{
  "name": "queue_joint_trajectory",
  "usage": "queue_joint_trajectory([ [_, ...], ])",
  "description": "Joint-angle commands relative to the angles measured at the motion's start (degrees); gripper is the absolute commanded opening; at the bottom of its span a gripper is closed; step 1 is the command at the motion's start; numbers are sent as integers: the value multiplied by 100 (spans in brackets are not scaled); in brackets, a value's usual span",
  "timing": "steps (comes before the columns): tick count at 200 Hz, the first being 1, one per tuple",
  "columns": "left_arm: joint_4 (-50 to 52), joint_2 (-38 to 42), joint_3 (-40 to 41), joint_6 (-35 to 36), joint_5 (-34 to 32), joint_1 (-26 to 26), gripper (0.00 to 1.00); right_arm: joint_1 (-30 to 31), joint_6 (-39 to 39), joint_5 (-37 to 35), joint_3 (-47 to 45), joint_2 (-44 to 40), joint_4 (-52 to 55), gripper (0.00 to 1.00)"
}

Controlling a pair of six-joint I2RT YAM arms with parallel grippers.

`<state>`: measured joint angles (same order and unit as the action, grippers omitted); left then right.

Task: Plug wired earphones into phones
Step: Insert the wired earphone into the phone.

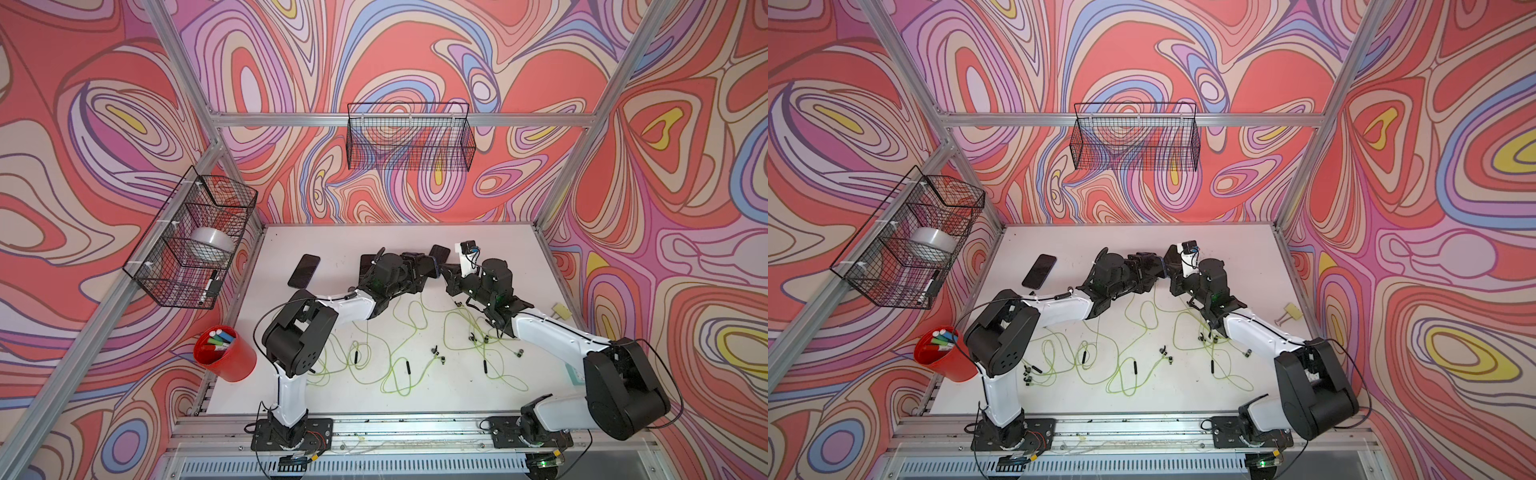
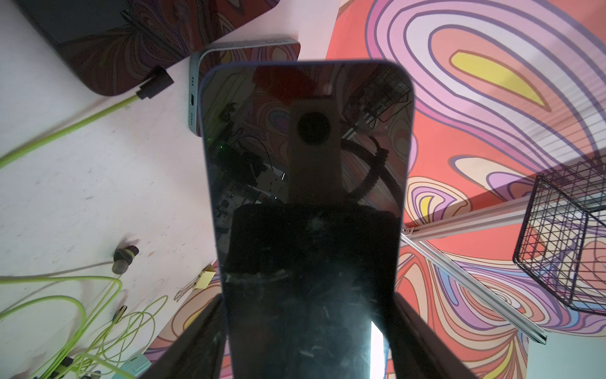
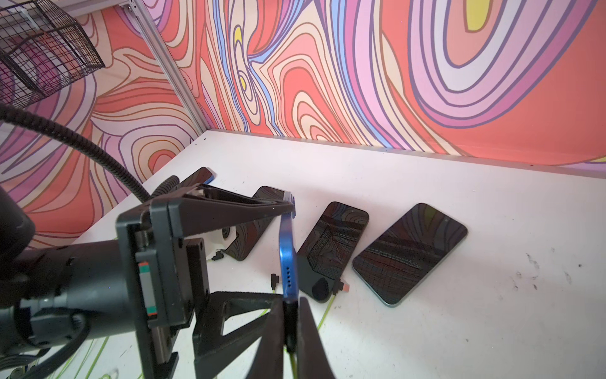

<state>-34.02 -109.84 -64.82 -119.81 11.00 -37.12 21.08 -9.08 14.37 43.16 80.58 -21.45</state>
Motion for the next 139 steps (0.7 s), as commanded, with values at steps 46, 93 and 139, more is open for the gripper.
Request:
queue_joint_trajectory([
  [46,-368,197,-135,-1816,31,-14,0,-7,99,-119,-54,165,-50,0],
  [93,-326,197,-195,-1810,33,-28,0,-2,29,-57,-123,288,-211,0],
  [139,-351,154,-301,-1992,21,-89,0,1,-55,9,-193,503,-479,0],
])
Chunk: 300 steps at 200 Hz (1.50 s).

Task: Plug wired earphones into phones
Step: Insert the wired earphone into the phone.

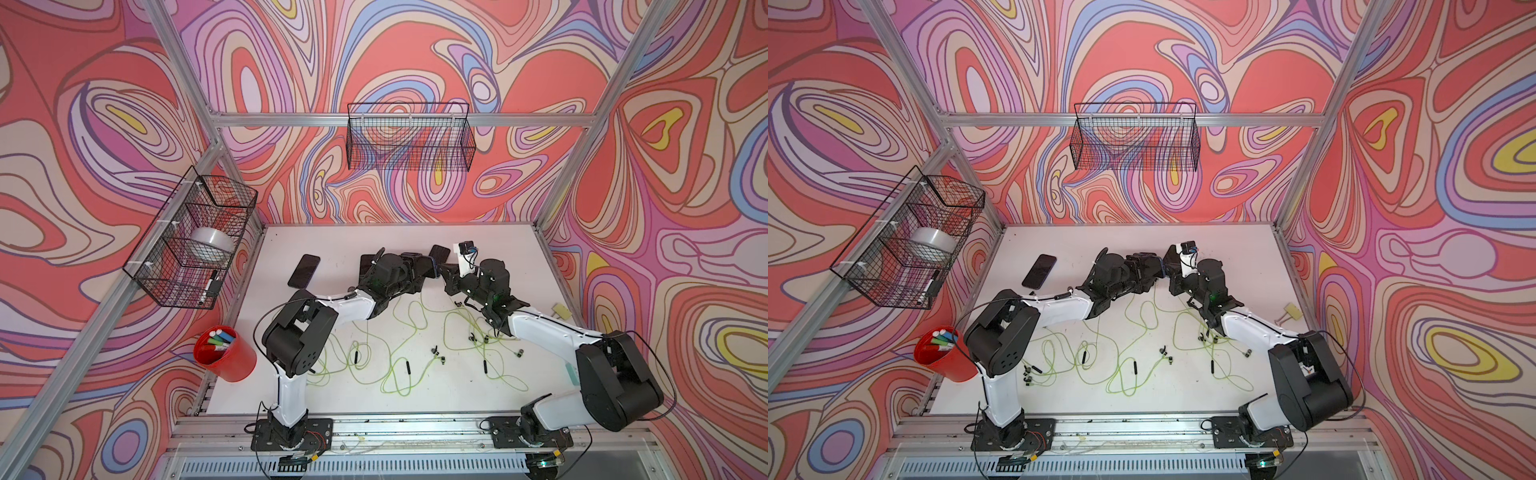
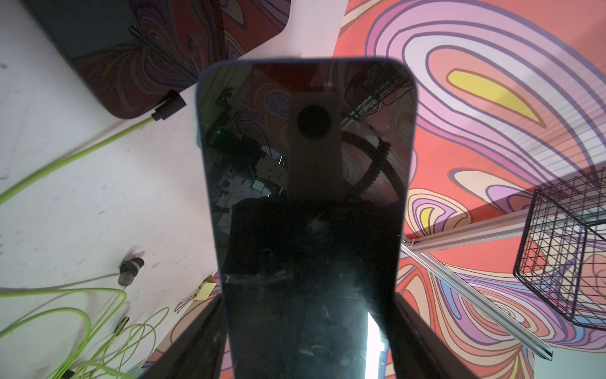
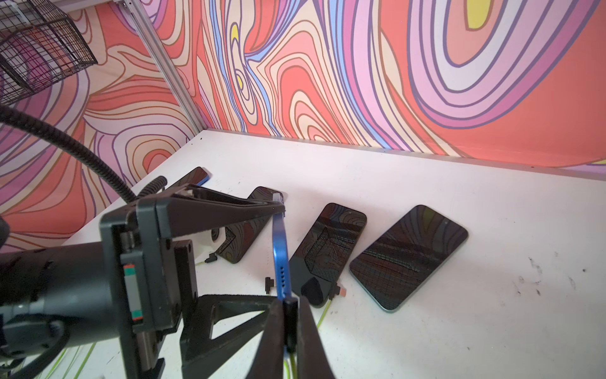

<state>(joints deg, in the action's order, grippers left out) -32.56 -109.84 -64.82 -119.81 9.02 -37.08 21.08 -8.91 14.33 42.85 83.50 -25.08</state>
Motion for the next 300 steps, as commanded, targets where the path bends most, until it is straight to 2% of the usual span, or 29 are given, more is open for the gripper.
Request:
queue_joint_trajectory([
  [1,-497,151,-302,-1993,217,-95,0,1,-75,11,-163,219,-118,0],
  [128,-462,24,-685,-2354,23,-155,0,-1,-83,4,-500,273,-511,0],
  [168,-459,64,-575,-2371,-46,-159,0,1,-109,-48,-540,185,-677,0],
  [205,-436,50,-529,-2374,-69,-159,0,-5,263,-241,-485,-279,-437,0],
  [300,-497,22,-541,-2383,-49,-211,0,0,568,-193,-326,33,-831,0],
])
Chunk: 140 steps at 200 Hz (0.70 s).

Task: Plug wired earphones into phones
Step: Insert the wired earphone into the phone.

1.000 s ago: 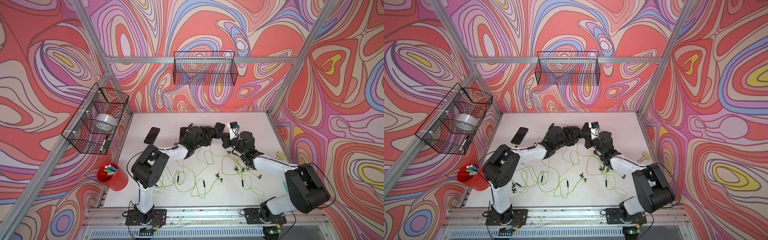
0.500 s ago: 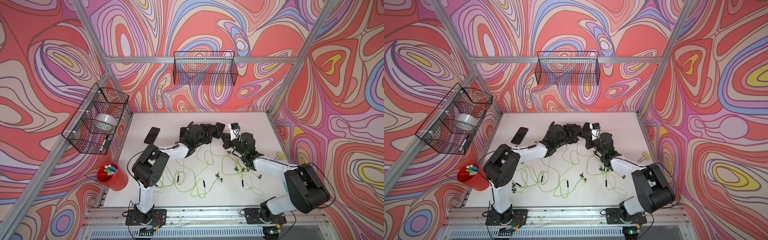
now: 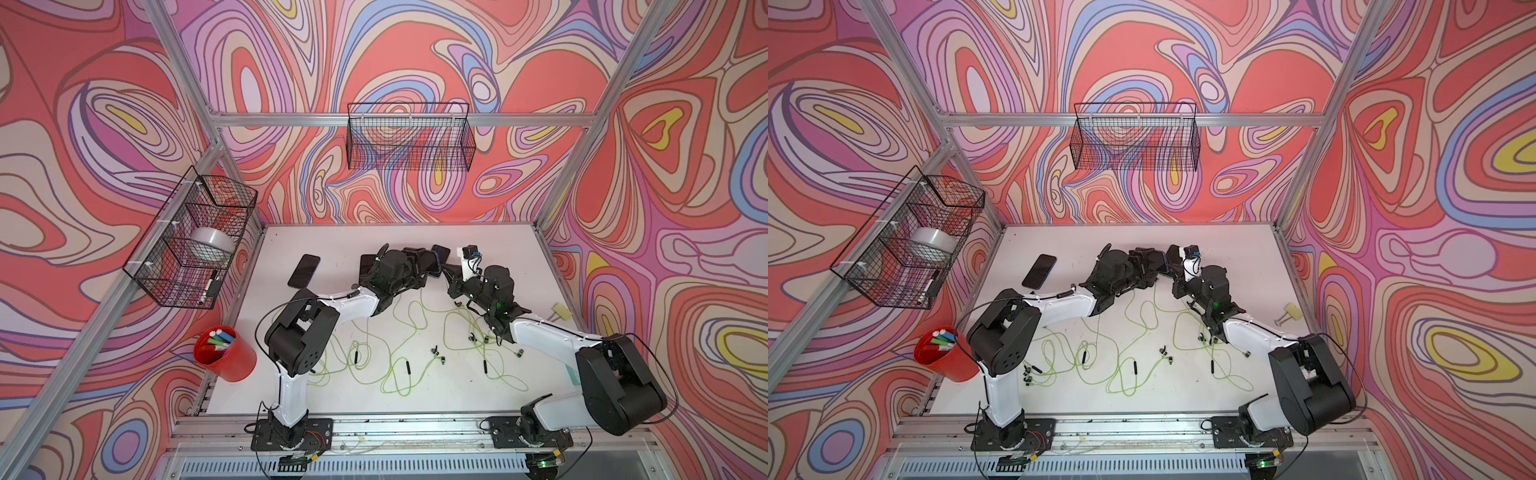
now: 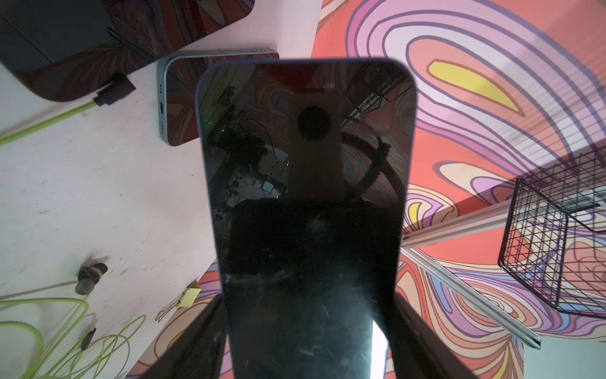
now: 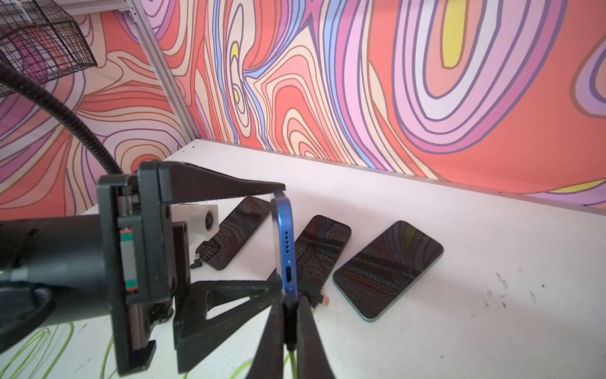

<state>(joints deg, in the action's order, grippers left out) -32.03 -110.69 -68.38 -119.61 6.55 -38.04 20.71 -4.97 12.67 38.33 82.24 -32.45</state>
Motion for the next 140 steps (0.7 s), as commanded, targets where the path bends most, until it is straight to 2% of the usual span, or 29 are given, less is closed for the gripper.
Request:
queue_joint_trajectory([
  [1,-550,111,-180,-2401,198,-115,0,38,173,-27,129,165,-99,0],
  [140,-788,-24,-249,-2719,38,-125,0,38,373,-121,380,443,-573,0],
])
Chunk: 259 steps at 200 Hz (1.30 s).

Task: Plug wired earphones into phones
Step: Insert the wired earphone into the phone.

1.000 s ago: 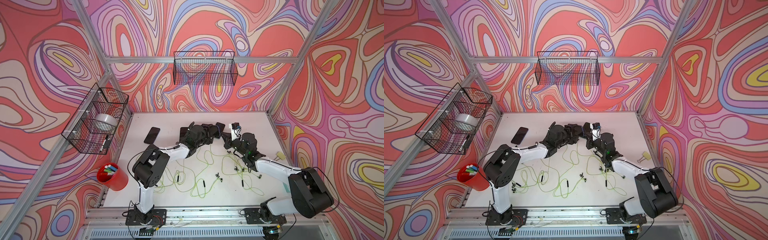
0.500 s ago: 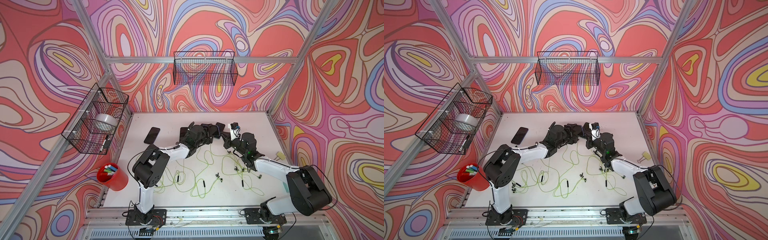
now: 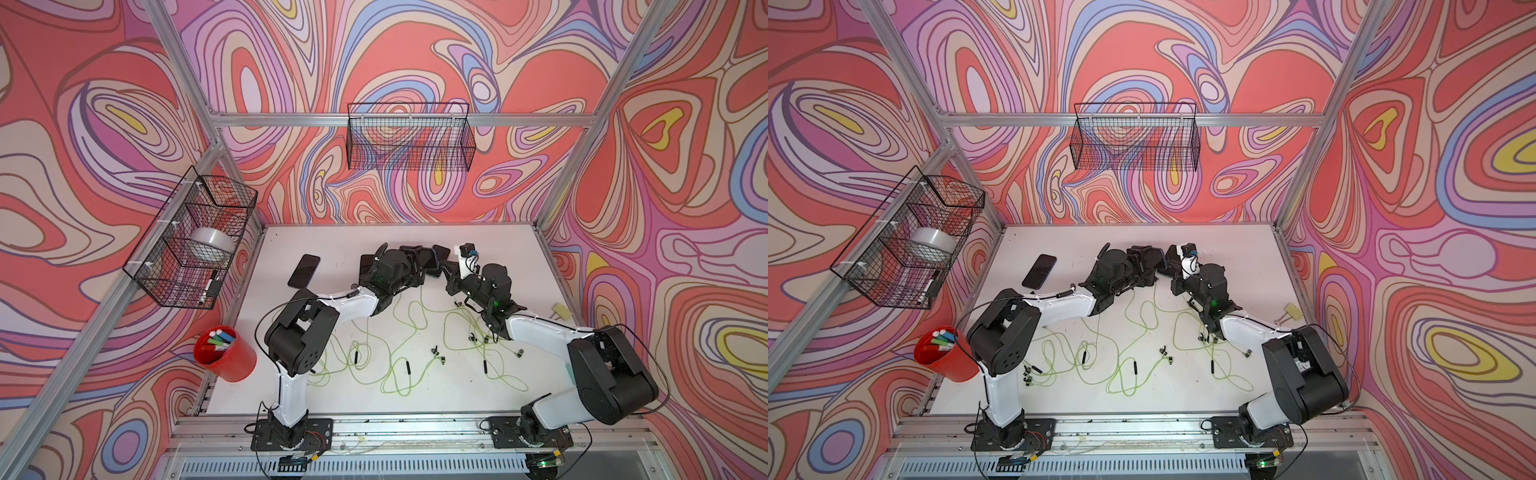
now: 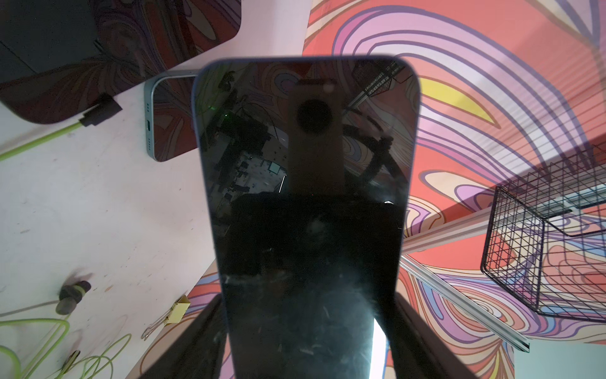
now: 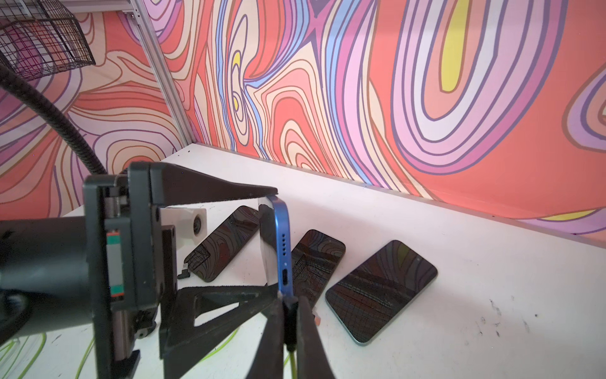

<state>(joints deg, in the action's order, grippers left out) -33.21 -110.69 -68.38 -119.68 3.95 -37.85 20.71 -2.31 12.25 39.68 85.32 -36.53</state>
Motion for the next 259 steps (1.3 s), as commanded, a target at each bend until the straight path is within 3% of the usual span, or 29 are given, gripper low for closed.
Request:
queue_joint_trajectory([
  [1,-683,-28,-252,-2720,295,-149,0,38,111,-81,243,139,-167,0],
  [72,-862,-192,-390,-2942,136,-171,0,35,172,-176,400,179,-303,0],
  [172,-746,-172,-316,-2956,-34,-12,0,-188,358,36,195,-791,449,0],
  [259,-713,-96,-327,-2834,-15,-12,0,-190,314,121,227,-338,274,0],
])
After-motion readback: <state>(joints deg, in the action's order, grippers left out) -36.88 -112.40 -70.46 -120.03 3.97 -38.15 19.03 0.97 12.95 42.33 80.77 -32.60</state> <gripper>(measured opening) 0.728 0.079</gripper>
